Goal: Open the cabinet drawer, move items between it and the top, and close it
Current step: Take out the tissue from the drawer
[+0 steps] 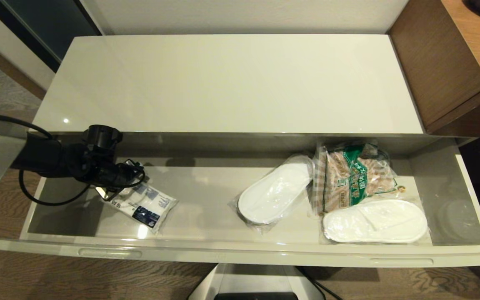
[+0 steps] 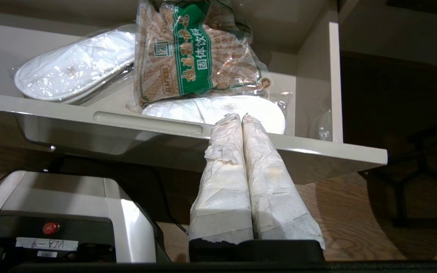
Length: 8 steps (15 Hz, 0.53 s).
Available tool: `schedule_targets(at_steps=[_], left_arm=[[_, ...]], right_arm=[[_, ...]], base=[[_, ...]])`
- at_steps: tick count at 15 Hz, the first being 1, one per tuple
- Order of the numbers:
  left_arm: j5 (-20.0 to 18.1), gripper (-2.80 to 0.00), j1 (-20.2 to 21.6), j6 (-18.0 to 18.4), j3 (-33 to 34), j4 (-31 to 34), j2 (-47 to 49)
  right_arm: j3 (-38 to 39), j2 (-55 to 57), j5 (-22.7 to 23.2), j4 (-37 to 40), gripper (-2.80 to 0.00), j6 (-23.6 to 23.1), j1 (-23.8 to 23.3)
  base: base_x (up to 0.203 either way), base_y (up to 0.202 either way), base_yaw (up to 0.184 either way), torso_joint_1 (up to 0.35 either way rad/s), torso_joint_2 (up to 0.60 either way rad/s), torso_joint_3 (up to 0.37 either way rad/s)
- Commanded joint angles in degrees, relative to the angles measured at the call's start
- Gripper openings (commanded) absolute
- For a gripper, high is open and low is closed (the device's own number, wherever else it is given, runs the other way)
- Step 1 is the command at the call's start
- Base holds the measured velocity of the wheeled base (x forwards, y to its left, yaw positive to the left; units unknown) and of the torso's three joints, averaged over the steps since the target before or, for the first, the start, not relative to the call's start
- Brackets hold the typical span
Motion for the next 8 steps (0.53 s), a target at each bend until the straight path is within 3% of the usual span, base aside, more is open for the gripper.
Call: schedule_targets(at_steps=[1, 3, 8], left_arm=[[-0.1, 0.00, 0.1, -0.1, 0.2, 0.2, 1.3], [-0.5, 0.00, -0.2, 0.2, 3.6, 0.1, 1.6], [-0.6, 0.00, -0.9, 0.3, 3.6, 0.2, 0.6]], right_arm=[[0.1, -0.6, 0.0, 0.0, -2.80, -0.1, 0.0], [0.1, -0.6, 0.0, 0.0, -2.80, -0.1, 0.0], [0.1, -0.6, 0.0, 0.0, -2.80, -0.1, 0.0]], base=[[0.000, 0.000, 0.000, 0.000, 0.00, 0.000], [0.000, 0.000, 0.000, 0.000, 0.00, 0.000], [0.000, 0.000, 0.000, 0.000, 0.00, 0.000]])
